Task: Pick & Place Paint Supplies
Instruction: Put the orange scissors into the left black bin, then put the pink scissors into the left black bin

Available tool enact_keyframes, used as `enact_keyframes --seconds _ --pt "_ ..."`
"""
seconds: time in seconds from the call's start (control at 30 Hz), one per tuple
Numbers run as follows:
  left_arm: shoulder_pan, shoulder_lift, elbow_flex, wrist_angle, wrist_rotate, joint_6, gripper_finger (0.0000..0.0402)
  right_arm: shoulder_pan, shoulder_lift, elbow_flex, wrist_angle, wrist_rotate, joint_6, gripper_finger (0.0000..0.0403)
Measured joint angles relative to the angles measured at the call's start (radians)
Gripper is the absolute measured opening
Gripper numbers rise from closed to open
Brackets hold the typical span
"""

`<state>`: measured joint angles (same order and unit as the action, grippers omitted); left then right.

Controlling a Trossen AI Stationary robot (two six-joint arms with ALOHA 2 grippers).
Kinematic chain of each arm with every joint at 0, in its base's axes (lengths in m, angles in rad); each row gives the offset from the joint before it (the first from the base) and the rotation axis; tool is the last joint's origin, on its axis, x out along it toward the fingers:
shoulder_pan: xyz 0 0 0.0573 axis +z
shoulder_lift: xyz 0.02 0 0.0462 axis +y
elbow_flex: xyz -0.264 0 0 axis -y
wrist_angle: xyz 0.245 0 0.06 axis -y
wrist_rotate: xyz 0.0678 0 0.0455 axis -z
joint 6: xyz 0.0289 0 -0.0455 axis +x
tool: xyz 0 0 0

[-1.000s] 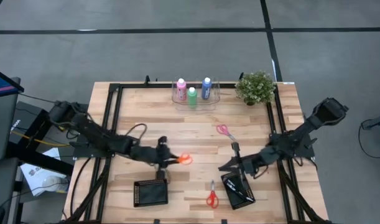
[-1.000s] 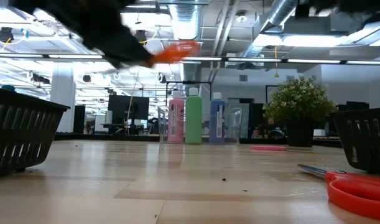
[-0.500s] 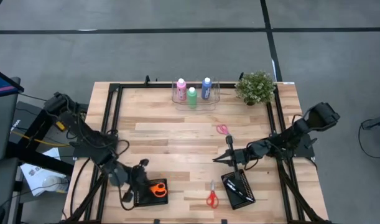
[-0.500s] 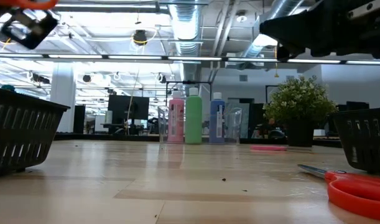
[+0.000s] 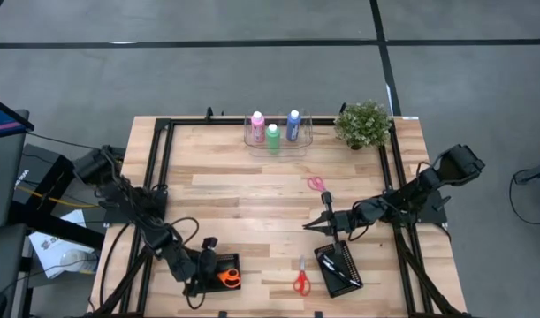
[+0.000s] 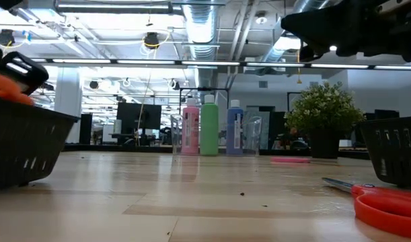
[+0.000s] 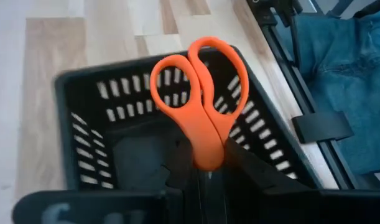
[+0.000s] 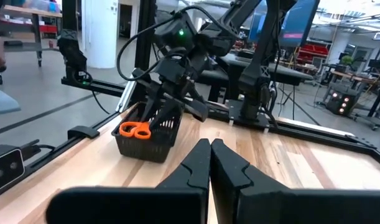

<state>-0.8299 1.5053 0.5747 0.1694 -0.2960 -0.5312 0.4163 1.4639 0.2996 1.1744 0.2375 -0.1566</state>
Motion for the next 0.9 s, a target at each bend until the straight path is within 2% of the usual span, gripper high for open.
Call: enact_keyframes --seconds 0.17,0.37,0.47,0.6,0.73,0.9 --pt "0.0 0.008 0.0 -0.004 0.011 -0.022 0.0059 0.0 0.0 0.0 0.001 0.003 0.008 0.0" --pt "0.0 0.004 0.0 -0.011 0.01 -0.074 0.0169 0.0 0.0 0.0 -0.015 0.003 0.011 0.0" --pt "0.001 0.003 0.0 -0.009 0.01 -0.08 0.0203 0.0 0.0 0.0 -0.018 0.003 0.011 0.0" --pt "0.001 -0.008 0.0 0.001 0.001 -0.076 0.0214 -0.002 0.0 0.0 -0.034 0.034 0.023 0.0" --pt "0.007 -0.071 0.001 0.003 -0.109 -0.02 0.0208 -0.037 0.0 0.0 -0.096 0.105 0.097 0.0012" --pt "0.067 -0.184 0.002 0.004 -0.259 0.116 0.0204 -0.123 0.0 0.044 -0.333 0.103 0.195 0.0087"
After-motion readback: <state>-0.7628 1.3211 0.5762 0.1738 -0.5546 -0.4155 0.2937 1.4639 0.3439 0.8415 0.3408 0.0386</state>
